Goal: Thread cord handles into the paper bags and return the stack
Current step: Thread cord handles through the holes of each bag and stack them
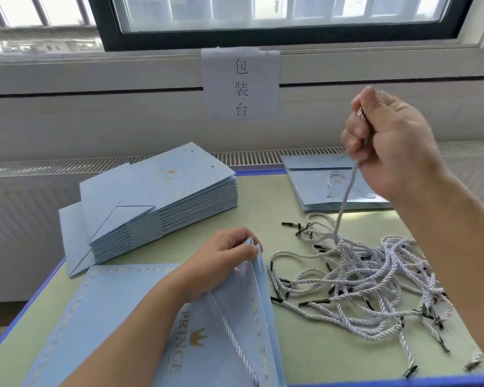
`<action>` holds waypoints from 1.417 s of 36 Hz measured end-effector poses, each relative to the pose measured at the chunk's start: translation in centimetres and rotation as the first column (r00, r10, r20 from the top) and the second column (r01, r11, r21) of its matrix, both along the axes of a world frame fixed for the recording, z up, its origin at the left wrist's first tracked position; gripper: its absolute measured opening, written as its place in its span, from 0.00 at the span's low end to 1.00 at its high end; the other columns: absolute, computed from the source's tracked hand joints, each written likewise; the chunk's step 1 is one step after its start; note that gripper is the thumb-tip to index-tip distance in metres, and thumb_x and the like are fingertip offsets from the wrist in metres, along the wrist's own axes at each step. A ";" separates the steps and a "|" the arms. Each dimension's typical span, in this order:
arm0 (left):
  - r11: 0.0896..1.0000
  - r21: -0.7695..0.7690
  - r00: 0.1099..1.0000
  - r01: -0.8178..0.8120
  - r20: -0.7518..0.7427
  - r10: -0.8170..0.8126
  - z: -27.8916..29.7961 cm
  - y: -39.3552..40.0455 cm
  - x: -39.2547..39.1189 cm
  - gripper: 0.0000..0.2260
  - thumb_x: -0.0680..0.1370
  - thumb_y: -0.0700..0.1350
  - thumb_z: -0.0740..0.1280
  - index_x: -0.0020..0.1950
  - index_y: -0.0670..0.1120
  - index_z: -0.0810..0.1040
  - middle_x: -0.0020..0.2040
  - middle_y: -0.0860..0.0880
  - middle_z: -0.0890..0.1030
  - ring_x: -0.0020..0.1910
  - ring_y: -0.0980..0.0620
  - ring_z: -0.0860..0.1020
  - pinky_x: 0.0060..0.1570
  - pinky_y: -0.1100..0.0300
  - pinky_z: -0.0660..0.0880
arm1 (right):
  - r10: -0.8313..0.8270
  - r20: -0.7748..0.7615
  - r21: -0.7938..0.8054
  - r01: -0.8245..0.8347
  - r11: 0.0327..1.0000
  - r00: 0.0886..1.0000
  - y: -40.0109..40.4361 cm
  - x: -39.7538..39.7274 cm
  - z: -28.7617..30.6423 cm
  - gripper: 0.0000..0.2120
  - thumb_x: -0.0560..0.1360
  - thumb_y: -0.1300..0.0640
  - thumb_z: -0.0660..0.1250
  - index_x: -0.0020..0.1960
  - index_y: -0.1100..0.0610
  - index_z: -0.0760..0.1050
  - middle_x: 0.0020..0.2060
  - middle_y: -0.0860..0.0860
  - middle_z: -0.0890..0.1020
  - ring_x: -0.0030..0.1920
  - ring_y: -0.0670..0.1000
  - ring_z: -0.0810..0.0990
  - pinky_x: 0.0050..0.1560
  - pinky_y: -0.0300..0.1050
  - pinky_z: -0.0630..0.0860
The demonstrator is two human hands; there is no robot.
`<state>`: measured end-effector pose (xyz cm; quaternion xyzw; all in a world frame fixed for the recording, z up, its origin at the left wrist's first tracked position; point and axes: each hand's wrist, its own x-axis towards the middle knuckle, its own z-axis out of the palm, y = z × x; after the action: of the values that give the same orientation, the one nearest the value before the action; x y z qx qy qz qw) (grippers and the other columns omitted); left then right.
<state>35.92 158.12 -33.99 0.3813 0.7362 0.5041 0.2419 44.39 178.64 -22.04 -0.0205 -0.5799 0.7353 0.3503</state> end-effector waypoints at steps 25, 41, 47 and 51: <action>1.000 -0.019 1.000 0.024 -0.013 -0.024 -0.3 0.0 -0.4 0.11 0.68 0.54 0.63 0.43 0.49 0.79 0.35 0.54 0.72 0.33 0.55 0.67 0.34 0.62 0.62 | 0.165 0.025 0.207 -0.167 0.964 0.986 -1.9 -1.9 -0.6 0.08 0.78 0.67 0.60 0.47 0.60 0.78 0.31 0.50 0.81 0.27 0.45 0.70 0.26 0.32 0.65; 1.000 0.012 0.998 0.028 0.062 -0.029 0.2 -0.4 -0.4 0.15 0.68 0.52 0.61 0.47 0.43 0.77 0.32 0.51 0.70 0.30 0.51 0.66 0.32 0.62 0.63 | 0.144 0.162 0.391 -0.197 0.899 0.976 -4.4 1.6 -1.3 0.08 0.78 0.66 0.60 0.43 0.58 0.73 0.28 0.52 0.82 0.22 0.47 0.67 0.22 0.34 0.61; 0.996 0.085 0.982 0.017 0.184 -0.033 0.5 -0.8 -0.8 0.17 0.62 0.54 0.62 0.45 0.44 0.77 0.38 0.42 0.67 0.34 0.42 0.62 0.29 0.49 0.56 | 0.104 0.489 0.399 -0.328 0.856 0.866 -5.8 3.2 -7.6 0.09 0.80 0.66 0.58 0.43 0.57 0.72 0.32 0.53 0.83 0.25 0.46 0.69 0.26 0.34 0.65; 0.992 0.121 0.968 0.025 0.244 -0.054 0.7 -0.9 -0.9 0.14 0.60 0.50 0.64 0.42 0.46 0.76 0.36 0.42 0.67 0.32 0.42 0.62 0.31 0.51 0.51 | 0.014 0.500 0.454 -0.276 0.847 0.866 -6.8 3.9 -9.5 0.12 0.76 0.66 0.64 0.37 0.53 0.77 0.28 0.46 0.75 0.29 0.45 0.68 0.31 0.36 0.66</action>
<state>35.03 157.19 -33.32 0.3437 0.6619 0.5848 0.3190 48.25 171.84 -31.55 -0.0620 -0.8218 0.5513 0.1302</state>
